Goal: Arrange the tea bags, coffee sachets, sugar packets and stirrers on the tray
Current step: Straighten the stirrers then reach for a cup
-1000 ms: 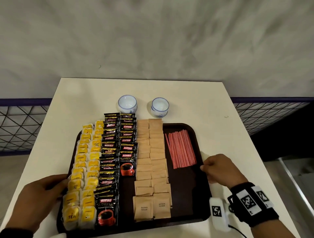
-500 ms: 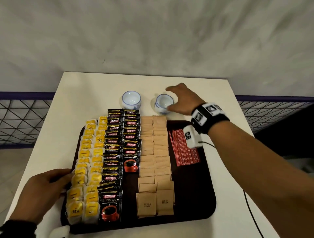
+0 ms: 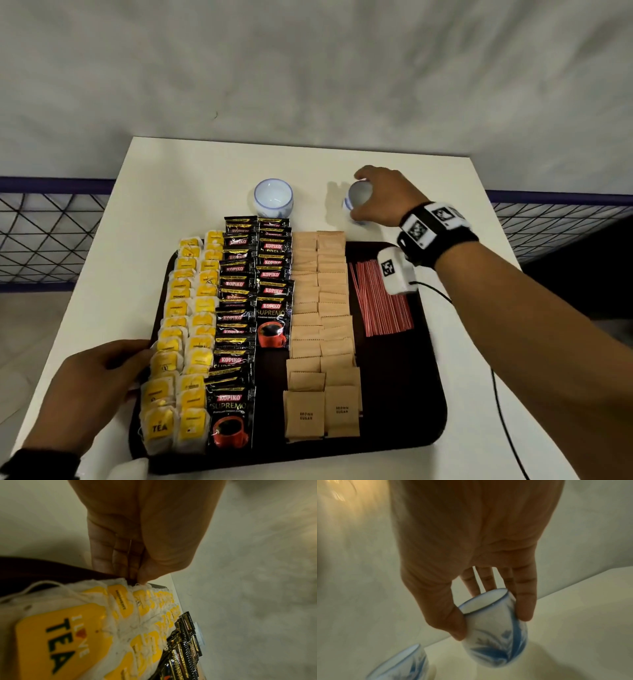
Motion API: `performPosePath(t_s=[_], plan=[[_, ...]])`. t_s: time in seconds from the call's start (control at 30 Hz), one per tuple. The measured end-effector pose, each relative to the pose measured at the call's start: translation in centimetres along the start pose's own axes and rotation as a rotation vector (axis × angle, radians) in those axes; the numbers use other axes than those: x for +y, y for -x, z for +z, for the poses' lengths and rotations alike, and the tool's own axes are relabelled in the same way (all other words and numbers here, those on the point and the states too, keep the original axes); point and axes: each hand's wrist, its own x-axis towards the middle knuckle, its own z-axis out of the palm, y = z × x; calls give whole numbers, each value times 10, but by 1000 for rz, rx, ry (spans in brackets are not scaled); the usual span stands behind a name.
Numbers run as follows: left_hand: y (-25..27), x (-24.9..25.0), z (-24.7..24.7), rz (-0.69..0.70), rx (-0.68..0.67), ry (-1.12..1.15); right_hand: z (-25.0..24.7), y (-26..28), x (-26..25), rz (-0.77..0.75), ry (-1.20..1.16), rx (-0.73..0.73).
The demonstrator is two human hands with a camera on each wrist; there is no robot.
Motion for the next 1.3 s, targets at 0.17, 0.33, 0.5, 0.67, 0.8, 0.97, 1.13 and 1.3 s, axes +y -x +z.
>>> performPosePath(t_s=[0.17,0.33,0.5,0.67,0.8,0.97,1.13,1.3], plan=[[-14,-18,-2,-23,-7,28,-13,75,49,64,-37,41],[-60,-72,-15,-168,2,28,-2,136,94,150,-43,32],[-58,-60,-8,-179,-11,11,15,173,114,226,-75,5],[-56,-54,-9,-232,-25,71,29,190,116,235,-105,-6],[-62,-72,-16,-96,-20,-45,31,194,113,225,-107,-15],[-106,-124,-31,-168,-13,84,28,197,110,246,-94,-67],[-39,-42,-10,-164,-45,-3,7,183,84,198,-82,-69],[-23,-29,-4,-97,-1,-6,-11,119,12,-47,-96,24]])
